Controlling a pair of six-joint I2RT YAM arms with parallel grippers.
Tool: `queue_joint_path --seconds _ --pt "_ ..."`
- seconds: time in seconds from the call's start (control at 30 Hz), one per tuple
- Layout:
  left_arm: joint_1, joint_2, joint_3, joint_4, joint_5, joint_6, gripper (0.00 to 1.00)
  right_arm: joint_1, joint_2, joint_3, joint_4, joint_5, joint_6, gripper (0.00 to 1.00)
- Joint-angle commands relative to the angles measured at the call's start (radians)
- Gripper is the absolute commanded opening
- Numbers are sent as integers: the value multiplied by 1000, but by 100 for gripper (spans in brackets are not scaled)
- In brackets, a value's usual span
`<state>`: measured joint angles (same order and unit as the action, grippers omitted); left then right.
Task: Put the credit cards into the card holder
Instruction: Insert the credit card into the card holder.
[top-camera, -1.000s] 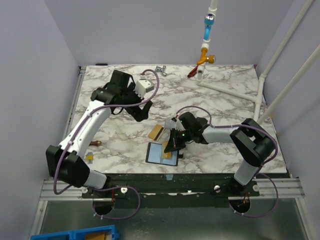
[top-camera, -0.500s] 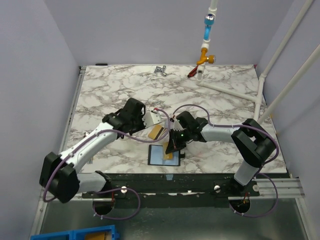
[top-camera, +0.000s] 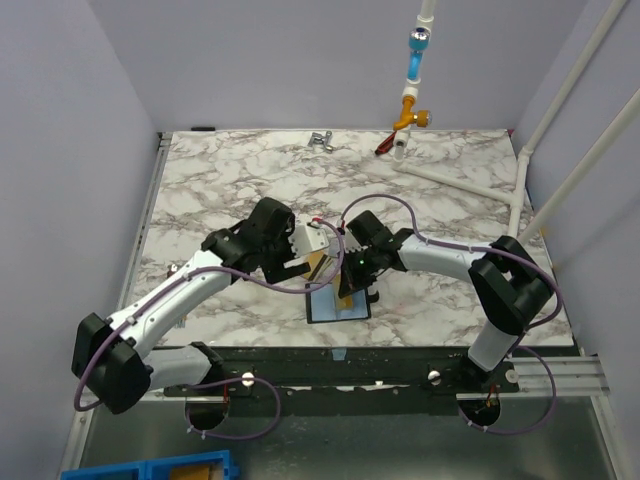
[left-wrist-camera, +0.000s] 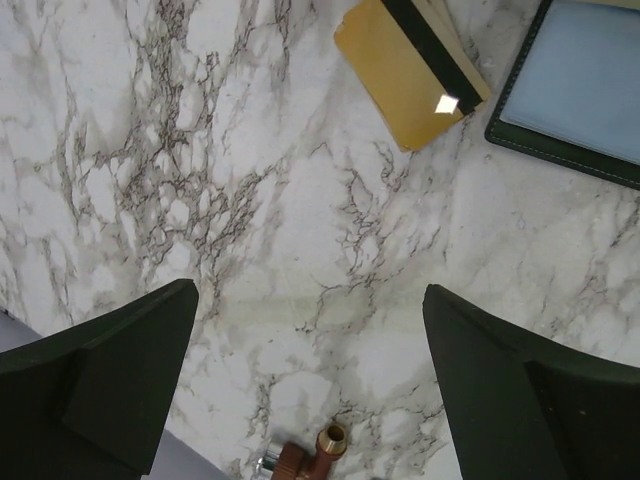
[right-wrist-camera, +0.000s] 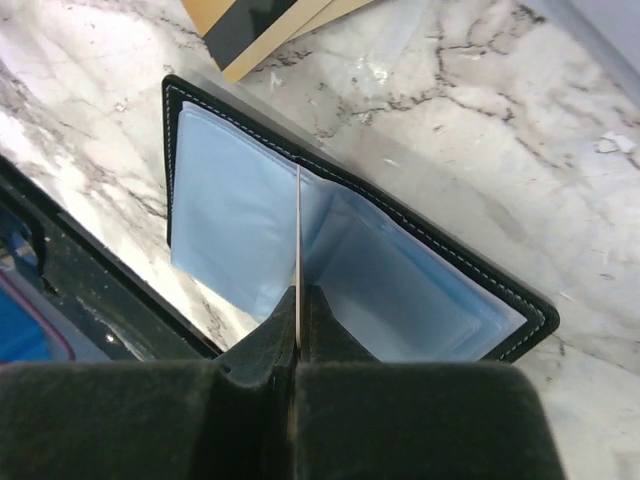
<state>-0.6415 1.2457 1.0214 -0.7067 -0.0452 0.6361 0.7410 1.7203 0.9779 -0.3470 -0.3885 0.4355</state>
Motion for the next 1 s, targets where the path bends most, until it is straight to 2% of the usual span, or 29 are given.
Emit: queue_joint_path --seconds 0.0,0.1,0.2,0.33,0.47,0.7,0.8,0.97 --pt "-49 -133 -125 86 177 -18 98 4 11 24 -96 130 -72 1" --pt "-176 -163 -245 142 240 66 98 5 7 28 -97 125 -74 1" --pt "-208 -110 -290 158 315 141 99 8 -1 27 -96 93 -66 1" --pt "-279 -44 -279 178 285 239 99 8 -13 -10 -53 34 -22 1" --pt "-306 5 -240 174 275 273 93 8 -38 -66 29 -22 43 1" --pt "-323 94 -218 205 225 208 81 6 -59 -133 120 -71 128 1" --pt "-323 133 -213 208 250 195 76 8 -61 -142 135 -73 152 1" --pt "-323 147 -267 236 262 264 70 7 -76 -137 135 -65 180 1"
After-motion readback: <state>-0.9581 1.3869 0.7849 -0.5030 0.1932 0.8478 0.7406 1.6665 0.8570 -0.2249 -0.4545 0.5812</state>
